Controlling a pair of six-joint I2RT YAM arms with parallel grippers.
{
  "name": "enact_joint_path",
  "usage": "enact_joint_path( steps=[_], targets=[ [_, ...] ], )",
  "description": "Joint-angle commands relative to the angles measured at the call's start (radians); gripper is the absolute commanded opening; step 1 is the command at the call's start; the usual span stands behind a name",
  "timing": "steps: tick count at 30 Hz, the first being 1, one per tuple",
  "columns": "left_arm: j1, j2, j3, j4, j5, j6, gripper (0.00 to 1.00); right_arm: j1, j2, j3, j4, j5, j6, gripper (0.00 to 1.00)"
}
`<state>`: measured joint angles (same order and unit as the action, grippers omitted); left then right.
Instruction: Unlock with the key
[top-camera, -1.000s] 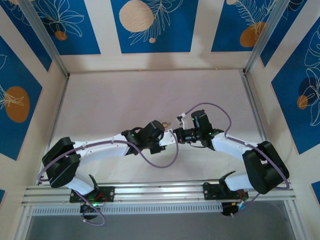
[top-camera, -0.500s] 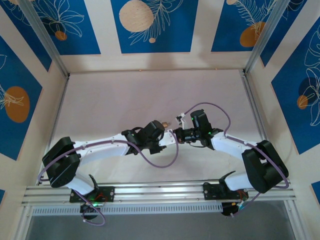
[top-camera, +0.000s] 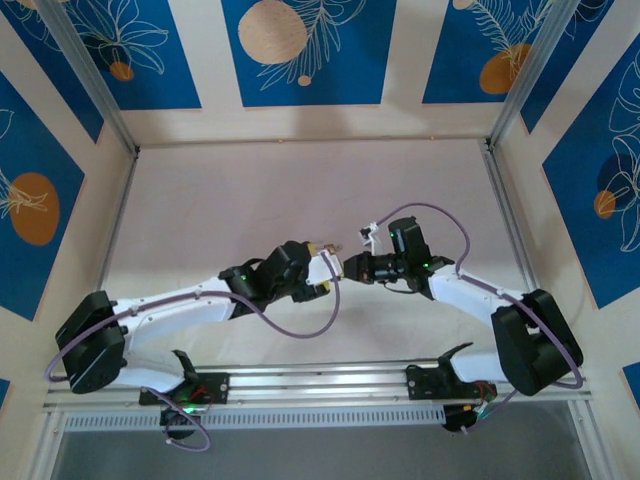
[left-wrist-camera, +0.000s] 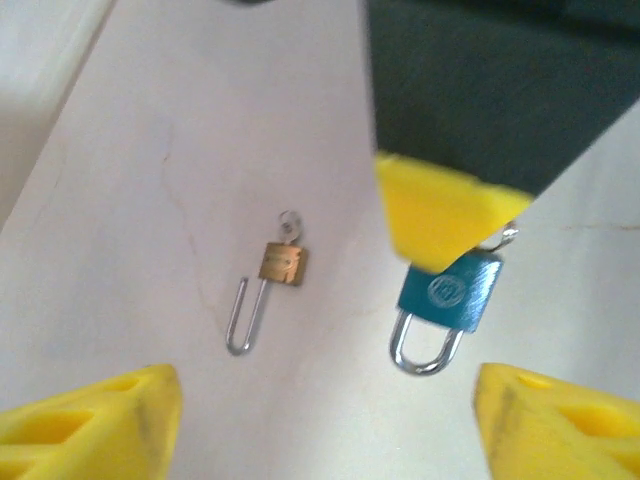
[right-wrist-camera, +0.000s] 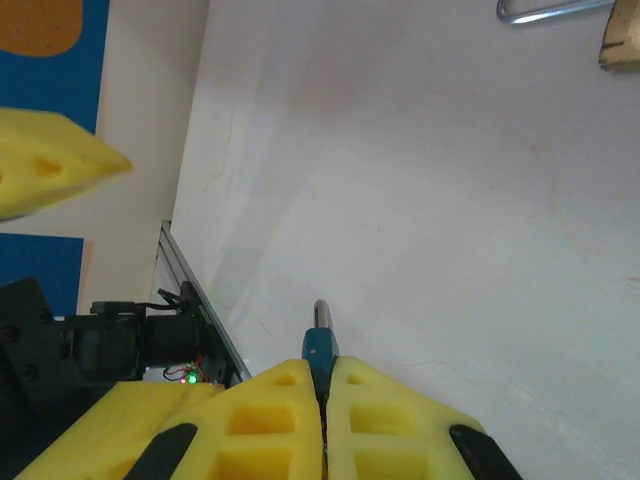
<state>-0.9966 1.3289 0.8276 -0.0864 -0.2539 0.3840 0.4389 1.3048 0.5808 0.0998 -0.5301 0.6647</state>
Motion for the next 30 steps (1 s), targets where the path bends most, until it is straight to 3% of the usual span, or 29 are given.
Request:
enact_joint_path(
  steps=[1, 4, 10, 16, 24, 30],
  targets=[
    [0.016, -0.002, -0.058, 0.071, -0.073, -0.085, 0.82, -0.019, -0.019, 0.005, 0.019, -0.062, 0.041, 0.01],
    [0.053, -0.026, -0.115, 0.137, 0.009, -0.158, 0.86, -0.028, -0.027, -0.011, 0.057, -0.098, 0.073, 0.01],
    [0.204, -0.13, -0.196, 0.242, 0.338, -0.344, 0.86, -0.036, -0.061, -0.066, 0.153, -0.122, 0.071, 0.01],
    [0.232, -0.093, -0.18, 0.257, 0.516, -0.417, 0.86, -0.035, -0.063, -0.07, 0.183, -0.138, 0.067, 0.01],
    [0.233, -0.011, -0.138, 0.281, 0.59, -0.445, 0.85, -0.035, -0.076, -0.068, 0.177, -0.142, 0.072, 0.0],
    [0.232, 0.004, -0.14, 0.301, 0.546, -0.441, 0.84, -0.031, -0.087, -0.071, 0.171, -0.142, 0.071, 0.0]
  ],
)
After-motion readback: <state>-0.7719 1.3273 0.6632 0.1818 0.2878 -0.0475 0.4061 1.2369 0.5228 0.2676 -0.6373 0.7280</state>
